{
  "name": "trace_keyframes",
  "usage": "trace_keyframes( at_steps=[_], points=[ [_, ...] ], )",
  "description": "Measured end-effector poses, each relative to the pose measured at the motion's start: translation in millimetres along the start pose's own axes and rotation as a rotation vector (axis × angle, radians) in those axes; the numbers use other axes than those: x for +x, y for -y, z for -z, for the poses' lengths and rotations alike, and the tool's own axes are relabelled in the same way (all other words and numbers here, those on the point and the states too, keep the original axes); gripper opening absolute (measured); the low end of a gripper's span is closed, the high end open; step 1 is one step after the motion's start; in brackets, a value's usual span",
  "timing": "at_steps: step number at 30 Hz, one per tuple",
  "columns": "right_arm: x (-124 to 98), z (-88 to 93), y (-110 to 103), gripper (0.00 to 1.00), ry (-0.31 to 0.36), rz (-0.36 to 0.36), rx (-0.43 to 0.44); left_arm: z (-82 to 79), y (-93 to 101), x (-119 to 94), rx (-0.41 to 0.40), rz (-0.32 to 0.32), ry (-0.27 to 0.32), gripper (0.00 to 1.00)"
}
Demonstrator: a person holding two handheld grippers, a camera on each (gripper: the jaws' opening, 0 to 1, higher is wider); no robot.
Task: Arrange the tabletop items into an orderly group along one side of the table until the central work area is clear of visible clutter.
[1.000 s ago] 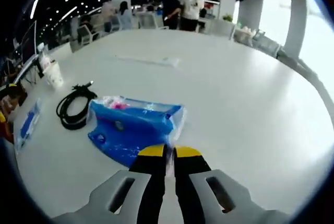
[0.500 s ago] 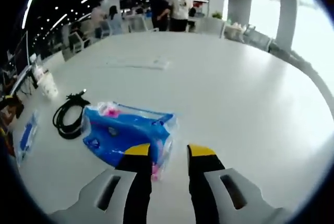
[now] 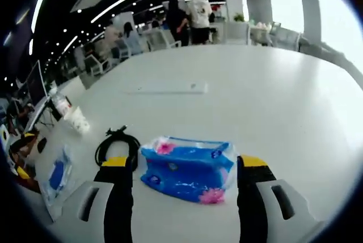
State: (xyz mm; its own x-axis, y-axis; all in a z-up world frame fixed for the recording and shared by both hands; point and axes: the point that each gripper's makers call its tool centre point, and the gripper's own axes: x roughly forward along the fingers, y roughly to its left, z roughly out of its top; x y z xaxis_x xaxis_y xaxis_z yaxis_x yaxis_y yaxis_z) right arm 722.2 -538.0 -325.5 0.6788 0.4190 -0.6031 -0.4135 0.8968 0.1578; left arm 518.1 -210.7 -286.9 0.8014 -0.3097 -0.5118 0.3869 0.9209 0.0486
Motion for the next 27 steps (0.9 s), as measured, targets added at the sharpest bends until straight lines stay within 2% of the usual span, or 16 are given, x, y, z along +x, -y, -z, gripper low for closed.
trace_keyframes(
  at_steps=[7, 16, 24, 27],
  points=[
    [5, -3.5, -26, 1.00, -0.009, -0.045, -0.011, -1.9, 4.2, 0, 0.007, 0.012, 0.002, 1.00],
    [15, -5.7, -69, 0.99, -0.020, -0.098, -0.054, -4.9, 7.4, -1, 0.019, 0.024, 0.007, 1.00],
    [29, -8.0, -119, 0.99, -0.045, -0.213, -0.052, -7.0, 7.8, -1, 0.025, 0.028, 0.014, 1.00],
    [34, -10.9, -132, 0.99, -0.049, -0.229, -0.066, -8.1, 7.7, -1, 0.022, 0.027, 0.019, 1.00]
  ],
)
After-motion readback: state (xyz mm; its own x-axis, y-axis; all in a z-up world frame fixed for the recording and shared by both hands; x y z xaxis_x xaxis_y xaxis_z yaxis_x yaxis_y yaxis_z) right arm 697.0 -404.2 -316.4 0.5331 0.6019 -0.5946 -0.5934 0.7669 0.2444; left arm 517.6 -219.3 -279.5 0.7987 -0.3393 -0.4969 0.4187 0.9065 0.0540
